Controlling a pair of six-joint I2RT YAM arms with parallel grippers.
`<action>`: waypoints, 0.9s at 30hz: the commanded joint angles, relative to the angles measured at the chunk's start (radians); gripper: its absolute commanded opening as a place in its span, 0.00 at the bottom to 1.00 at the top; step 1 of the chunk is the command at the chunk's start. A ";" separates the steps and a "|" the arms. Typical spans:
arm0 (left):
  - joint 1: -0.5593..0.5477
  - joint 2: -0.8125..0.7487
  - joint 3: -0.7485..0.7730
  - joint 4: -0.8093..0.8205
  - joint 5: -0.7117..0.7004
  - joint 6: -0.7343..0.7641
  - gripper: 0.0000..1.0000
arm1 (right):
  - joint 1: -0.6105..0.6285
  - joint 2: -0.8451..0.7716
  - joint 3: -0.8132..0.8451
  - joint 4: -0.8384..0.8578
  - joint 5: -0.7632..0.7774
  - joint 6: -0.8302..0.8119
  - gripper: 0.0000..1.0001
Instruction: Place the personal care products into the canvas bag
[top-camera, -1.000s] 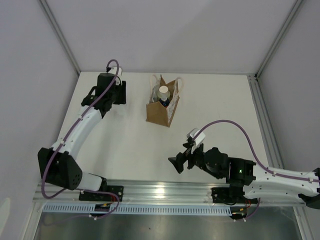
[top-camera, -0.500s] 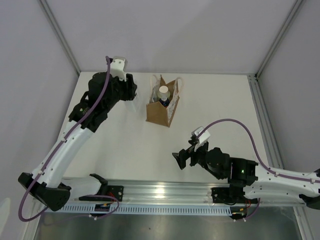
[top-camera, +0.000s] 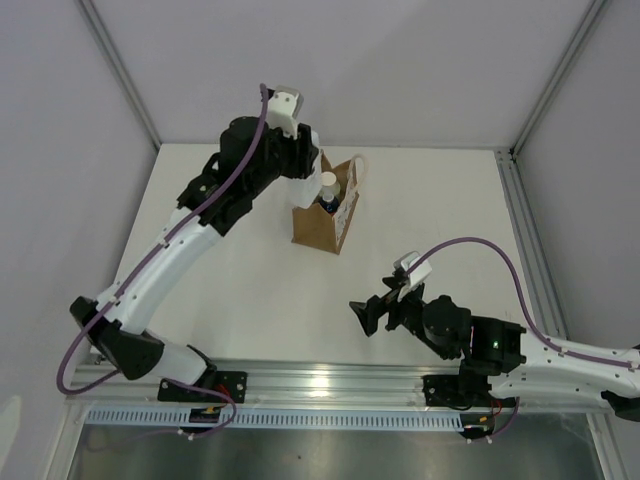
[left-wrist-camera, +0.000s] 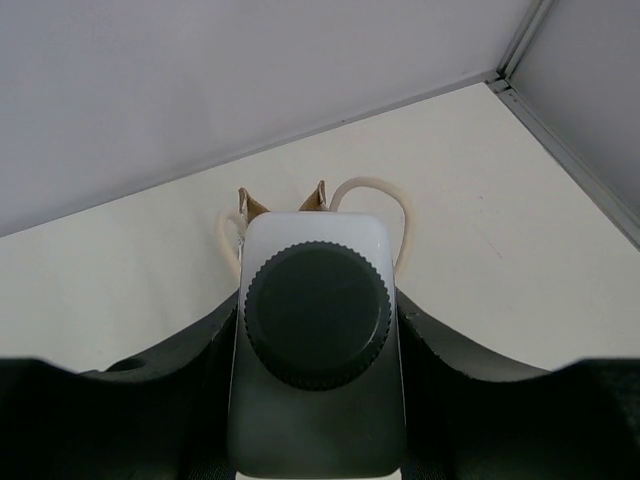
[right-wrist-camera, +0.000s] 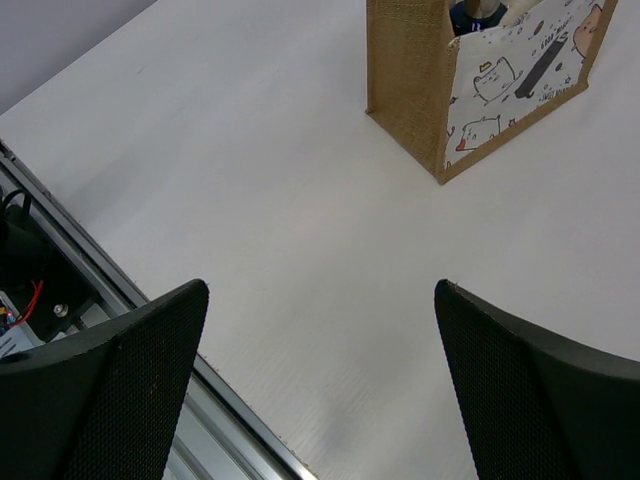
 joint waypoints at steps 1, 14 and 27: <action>-0.008 0.057 0.154 0.220 0.010 0.010 0.00 | 0.008 -0.009 0.035 0.019 -0.010 0.018 0.99; 0.000 0.375 0.378 0.422 0.020 0.151 0.00 | 0.006 -0.009 0.037 0.028 -0.054 0.015 0.99; 0.105 0.453 0.264 0.541 0.006 0.115 0.00 | 0.009 -0.059 0.026 0.045 -0.143 0.037 0.99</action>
